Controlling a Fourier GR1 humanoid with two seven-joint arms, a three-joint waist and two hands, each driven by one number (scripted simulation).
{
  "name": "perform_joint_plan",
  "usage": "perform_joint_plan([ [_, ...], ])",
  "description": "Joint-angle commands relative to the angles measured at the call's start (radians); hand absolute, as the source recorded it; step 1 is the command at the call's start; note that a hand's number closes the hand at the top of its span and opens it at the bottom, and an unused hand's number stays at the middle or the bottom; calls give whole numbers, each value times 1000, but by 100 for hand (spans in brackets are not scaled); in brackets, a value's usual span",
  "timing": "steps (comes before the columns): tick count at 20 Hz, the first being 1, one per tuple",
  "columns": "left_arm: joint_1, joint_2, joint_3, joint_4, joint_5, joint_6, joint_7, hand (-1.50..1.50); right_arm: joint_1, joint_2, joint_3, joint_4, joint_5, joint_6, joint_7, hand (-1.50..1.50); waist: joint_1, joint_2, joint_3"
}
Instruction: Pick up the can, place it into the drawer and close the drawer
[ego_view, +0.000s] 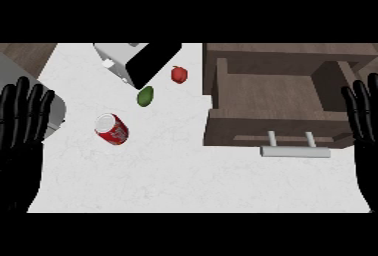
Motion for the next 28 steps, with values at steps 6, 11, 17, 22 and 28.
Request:
perform_joint_plan([
  [6, -37, 147, 216, 120, 321, -240, -65, -150, -12, 33, -17, 39, -45, 0, -8, -150, -13, -9, 25],
  [11, 32, 129, 210, 171, 275, -113, 225, -150, 35, 27, -47, 39, -4, -81, 258, -150, -14, -10, 25],
  [17, -40, 185, 305, 218, 353, -141, 288, -150, 98, 61, -40, 80, -11, -60, 177, -150, -15, -10, 25],
  [22, -93, 154, 254, 274, 272, -132, 245, -150, 136, 70, -56, 71, -15, -31, 115, -150, -18, -10, 25],
  [28, -110, 81, 167, 343, 174, -93, 223, -150, 114, -12, -174, 37, -120, 27, 183, -150, -23, -9, 25],
])
